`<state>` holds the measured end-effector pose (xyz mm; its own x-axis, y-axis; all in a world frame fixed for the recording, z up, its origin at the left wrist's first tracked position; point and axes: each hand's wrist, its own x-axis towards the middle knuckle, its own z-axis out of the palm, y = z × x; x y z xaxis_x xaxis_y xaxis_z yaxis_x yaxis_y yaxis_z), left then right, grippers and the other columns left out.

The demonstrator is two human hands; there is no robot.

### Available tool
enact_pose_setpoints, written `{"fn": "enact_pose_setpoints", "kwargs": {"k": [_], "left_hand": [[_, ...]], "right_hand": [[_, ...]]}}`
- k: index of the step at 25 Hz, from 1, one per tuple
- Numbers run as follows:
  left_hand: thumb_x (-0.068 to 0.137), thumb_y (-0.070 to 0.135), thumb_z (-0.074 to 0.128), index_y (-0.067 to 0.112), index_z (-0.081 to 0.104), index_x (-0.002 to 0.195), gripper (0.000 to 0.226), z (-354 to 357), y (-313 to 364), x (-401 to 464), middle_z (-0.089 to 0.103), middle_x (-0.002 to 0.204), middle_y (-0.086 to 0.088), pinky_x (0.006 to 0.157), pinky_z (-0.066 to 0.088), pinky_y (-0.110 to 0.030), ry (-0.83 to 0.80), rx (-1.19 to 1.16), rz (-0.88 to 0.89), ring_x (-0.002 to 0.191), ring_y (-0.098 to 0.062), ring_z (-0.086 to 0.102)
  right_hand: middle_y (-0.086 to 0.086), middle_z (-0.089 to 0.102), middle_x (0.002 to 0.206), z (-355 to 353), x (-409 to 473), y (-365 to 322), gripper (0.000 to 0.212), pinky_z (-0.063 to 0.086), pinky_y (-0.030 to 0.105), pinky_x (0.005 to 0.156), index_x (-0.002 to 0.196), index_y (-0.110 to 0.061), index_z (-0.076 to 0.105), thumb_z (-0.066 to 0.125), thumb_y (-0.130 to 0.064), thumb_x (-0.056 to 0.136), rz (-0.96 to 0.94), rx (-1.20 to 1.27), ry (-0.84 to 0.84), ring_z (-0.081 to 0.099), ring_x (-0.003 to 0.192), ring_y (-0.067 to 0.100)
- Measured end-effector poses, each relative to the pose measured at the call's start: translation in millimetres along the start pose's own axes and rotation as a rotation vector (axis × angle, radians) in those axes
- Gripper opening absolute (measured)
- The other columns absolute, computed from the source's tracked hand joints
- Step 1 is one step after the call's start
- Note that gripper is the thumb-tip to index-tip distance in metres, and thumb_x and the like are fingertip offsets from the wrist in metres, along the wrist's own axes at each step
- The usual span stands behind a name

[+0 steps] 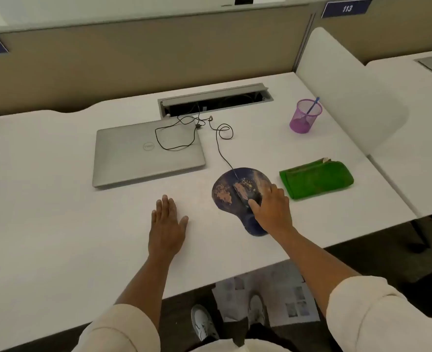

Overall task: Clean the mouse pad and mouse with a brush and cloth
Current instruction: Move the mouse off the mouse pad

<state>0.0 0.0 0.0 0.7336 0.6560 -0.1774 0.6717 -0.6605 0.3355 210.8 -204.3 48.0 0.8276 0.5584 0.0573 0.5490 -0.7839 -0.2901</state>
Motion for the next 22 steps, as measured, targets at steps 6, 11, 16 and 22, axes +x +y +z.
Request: {"fn": "enact_pose_setpoints", "kwargs": {"k": [6, 11, 16, 22], "left_hand": [[0.109, 0.043, 0.028, 0.009, -0.007, 0.161, 0.071, 10, -6, -5, -0.011, 0.171, -0.005, 0.127, -0.008, -0.034, 0.051, -0.001, -0.026, 0.157, -0.019, -0.014], [0.108, 0.041, 0.021, 0.009, -0.001, 0.163, 0.067, 13, -9, -5, -0.005, 0.171, -0.004, 0.128, -0.005, -0.034, 0.083, -0.006, -0.024, 0.157, -0.016, -0.009], [0.109, 0.033, 0.026, 0.007, 0.002, 0.162, 0.064, 13, -8, -5, -0.002, 0.171, -0.007, 0.129, -0.002, -0.035, 0.106, -0.020, -0.026, 0.158, -0.017, -0.007], [0.106, 0.033, 0.017, 0.006, 0.003, 0.162, 0.063, 10, -7, -6, -0.003, 0.170, -0.006, 0.127, -0.008, -0.032, 0.116, -0.013, -0.015, 0.158, -0.017, -0.007]], "right_hand": [[0.008, 0.051, 0.138, 13, 5, -10, 0.095, 0.039, 0.047, 0.094, 0.148, -0.020, 0.034, 0.060, -0.073, 0.074, 0.138, 0.006, -0.094, 0.046, 0.120, 0.030], [0.010, 0.053, 0.134, 19, 15, -14, 0.090, 0.040, 0.048, 0.095, 0.137, -0.015, 0.044, 0.063, -0.074, 0.071, 0.183, -0.002, -0.072, 0.047, 0.120, 0.032], [0.009, 0.058, 0.125, 23, 20, -13, 0.080, 0.040, 0.046, 0.090, 0.128, -0.014, 0.050, 0.061, -0.071, 0.071, 0.194, -0.036, -0.055, 0.050, 0.113, 0.030], [0.009, 0.060, 0.123, 28, 18, -14, 0.077, 0.041, 0.046, 0.090, 0.128, -0.014, 0.052, 0.061, -0.067, 0.073, 0.204, -0.011, -0.012, 0.052, 0.112, 0.030]]}}
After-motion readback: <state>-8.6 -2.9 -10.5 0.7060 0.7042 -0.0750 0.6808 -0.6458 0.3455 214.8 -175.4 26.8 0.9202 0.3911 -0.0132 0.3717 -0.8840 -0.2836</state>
